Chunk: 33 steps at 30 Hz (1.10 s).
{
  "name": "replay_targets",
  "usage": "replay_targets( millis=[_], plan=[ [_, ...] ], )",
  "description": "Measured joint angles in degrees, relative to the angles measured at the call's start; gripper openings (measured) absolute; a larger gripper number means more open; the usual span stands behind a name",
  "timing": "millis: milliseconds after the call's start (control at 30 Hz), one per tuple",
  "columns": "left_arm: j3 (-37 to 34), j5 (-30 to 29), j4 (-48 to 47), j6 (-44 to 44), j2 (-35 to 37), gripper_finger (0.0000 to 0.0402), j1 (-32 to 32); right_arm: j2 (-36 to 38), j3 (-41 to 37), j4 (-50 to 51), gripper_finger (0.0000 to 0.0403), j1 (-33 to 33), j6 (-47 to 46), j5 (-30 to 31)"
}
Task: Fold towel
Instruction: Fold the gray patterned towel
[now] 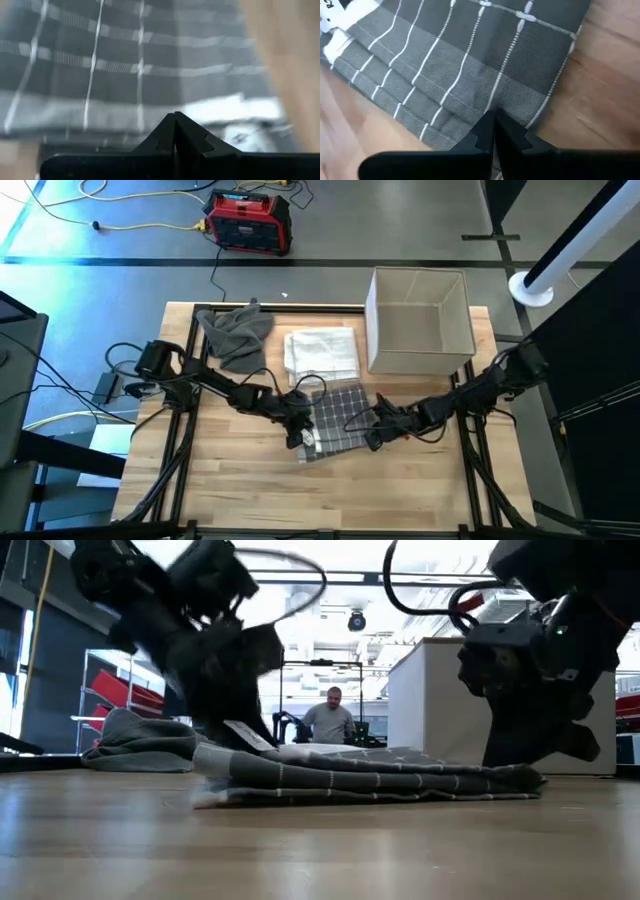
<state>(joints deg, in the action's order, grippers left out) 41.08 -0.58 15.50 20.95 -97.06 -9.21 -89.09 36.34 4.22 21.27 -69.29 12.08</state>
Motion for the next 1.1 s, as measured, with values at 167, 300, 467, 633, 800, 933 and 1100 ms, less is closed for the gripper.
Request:
replay_targets(
  millis=[167,300,467,633,800,933,1100],
  plan=[
    [1.42,-3.52,-9.92,0.27,7.94,0.0,-2.13,2.33,5.67,2.71,0.0,0.86,5.63,3.38],
    [2.01,-7.06,-18.65,-0.58,11.79,0.0,-4.22,2.77,9.39,3.05,0.0,1.11,10.89,5.84],
    [1.84,-9.88,-26.63,-0.19,8.06,0.0,-5.14,-0.9,9.28,2.42,0.0,0.32,13.01,4.68],
    [1.88,-8.7,-23.54,-1.0,2.14,0.0,-4.34,-5.76,7.98,3.14,0.0,0.43,11.26,-0.8],
    [2.18,-4.84,-24.85,4.56,1.54,0.0,-3.51,-5.67,8.03,4.53,0.0,0.36,9.21,-4.21],
    [2.72,-5.09,-31.39,9.74,8.19,0.0,-5.89,-3.96,12.22,3.68,0.0,0.66,10.52,0.39],
    [3.46,-9.68,-36.63,9.57,15.58,0.0,-8.08,-7.84,17.07,1.97,0.0,-2.12,18.32,1.3]
  ],
)
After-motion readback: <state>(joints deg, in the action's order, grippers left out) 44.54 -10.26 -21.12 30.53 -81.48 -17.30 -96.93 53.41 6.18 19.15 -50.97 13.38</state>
